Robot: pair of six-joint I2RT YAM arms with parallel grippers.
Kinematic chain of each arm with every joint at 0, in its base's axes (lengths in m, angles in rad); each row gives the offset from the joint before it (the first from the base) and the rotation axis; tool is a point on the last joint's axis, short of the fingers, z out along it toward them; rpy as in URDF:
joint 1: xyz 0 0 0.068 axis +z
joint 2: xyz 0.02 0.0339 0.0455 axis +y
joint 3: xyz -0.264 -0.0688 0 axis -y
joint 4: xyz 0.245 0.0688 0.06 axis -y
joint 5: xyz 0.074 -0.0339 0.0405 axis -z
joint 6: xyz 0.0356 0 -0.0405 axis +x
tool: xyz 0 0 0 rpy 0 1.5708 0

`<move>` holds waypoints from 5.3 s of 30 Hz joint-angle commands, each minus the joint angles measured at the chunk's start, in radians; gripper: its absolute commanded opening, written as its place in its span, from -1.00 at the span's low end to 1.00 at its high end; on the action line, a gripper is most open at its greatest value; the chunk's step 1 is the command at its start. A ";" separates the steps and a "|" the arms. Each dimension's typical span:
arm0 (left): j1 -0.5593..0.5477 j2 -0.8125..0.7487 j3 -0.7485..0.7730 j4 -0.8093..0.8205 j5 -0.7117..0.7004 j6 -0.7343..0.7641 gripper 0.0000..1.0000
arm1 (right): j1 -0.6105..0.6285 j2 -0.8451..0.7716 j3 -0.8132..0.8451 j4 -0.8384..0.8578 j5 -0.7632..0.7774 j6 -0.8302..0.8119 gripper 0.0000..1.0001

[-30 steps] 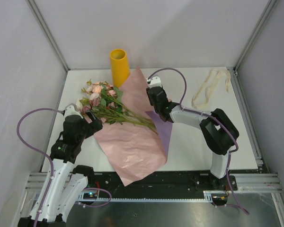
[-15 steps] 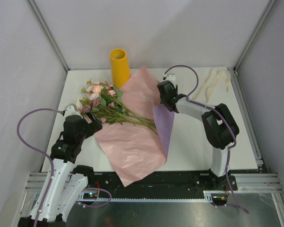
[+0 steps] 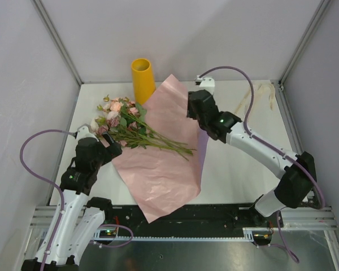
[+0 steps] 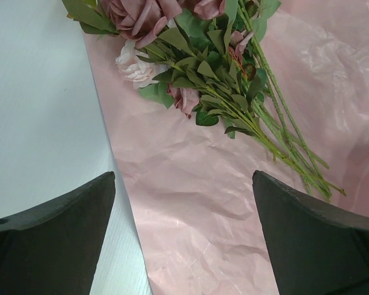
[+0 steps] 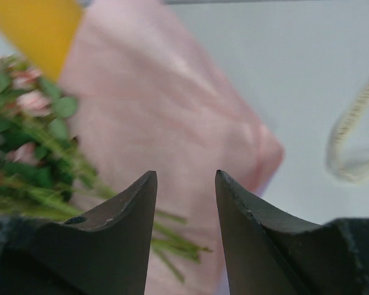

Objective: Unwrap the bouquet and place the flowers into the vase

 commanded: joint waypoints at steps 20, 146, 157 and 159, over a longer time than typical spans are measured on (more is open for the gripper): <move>-0.001 -0.020 -0.001 0.024 -0.019 0.018 0.94 | 0.103 0.001 -0.298 -0.131 0.006 0.336 -0.12; -0.014 -0.054 -0.017 0.070 0.227 -0.021 0.99 | 0.187 0.312 -0.144 0.518 -0.618 -0.102 -1.00; -0.012 0.157 -0.052 0.451 0.371 -0.200 0.84 | 0.215 0.263 -0.241 0.650 -0.598 -0.099 -1.00; -0.013 0.214 -0.066 0.559 0.390 -0.248 0.76 | 0.218 0.246 -0.268 0.681 -0.599 -0.103 -1.00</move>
